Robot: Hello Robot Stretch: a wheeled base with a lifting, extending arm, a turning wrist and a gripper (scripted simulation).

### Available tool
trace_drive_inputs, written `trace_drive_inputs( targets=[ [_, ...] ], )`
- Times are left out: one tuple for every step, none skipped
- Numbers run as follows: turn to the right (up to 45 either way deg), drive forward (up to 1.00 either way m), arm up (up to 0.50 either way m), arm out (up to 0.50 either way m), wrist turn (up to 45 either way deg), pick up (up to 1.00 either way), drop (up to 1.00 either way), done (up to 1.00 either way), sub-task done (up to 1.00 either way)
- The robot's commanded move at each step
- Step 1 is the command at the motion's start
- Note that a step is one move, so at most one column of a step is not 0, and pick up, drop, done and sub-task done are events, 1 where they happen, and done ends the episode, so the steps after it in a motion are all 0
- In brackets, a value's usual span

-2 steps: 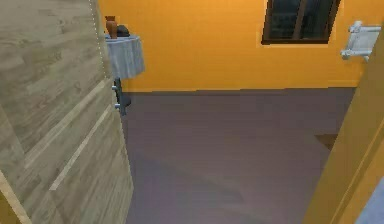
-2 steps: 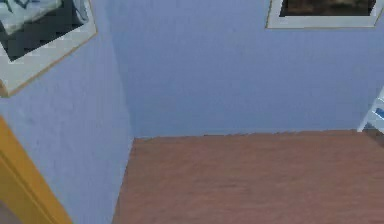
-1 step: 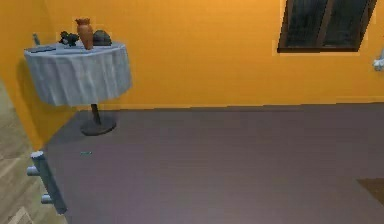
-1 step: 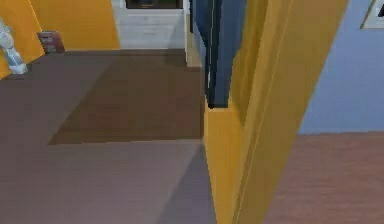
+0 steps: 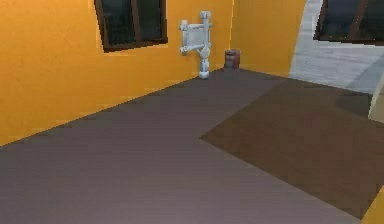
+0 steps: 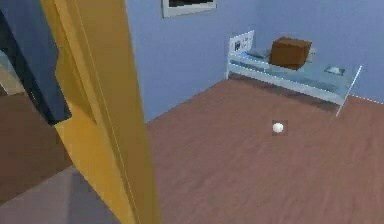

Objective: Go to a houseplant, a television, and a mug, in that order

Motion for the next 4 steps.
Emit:
trace_drive_inputs(
  targets=[
    [27.0, 0.00, 0.00, 0.00, 0.0, 0.00, 0.00, 0.00, 0.00],
    [0.0, 1.00, 0.00, 0.00, 0.0, 0.00, 0.00, 0.00, 0.00],
    [0.0, 0.95, 0.00, 0.00, 0.0, 0.00, 0.00, 0.00, 0.00],
    [15.0, 0.00, 0.00, 0.00, 0.0, 0.00, 0.00, 0.00, 0.00]
  ],
)
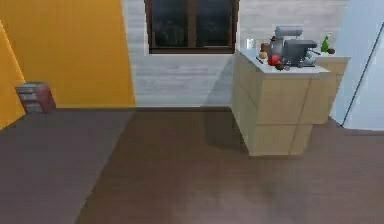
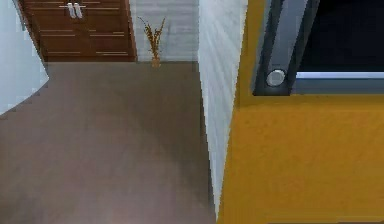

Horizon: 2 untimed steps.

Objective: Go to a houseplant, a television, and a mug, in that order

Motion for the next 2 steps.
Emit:
trace_drive_inputs(
  targets=[
    [0.0, 1.00, 0.00, 0.00, 0.0, 0.00, 0.00, 0.00, 0.00],
    [0.0, 1.00, 0.00, 0.00, 0.0, 0.00, 0.00, 0.00, 0.00]
  ],
)
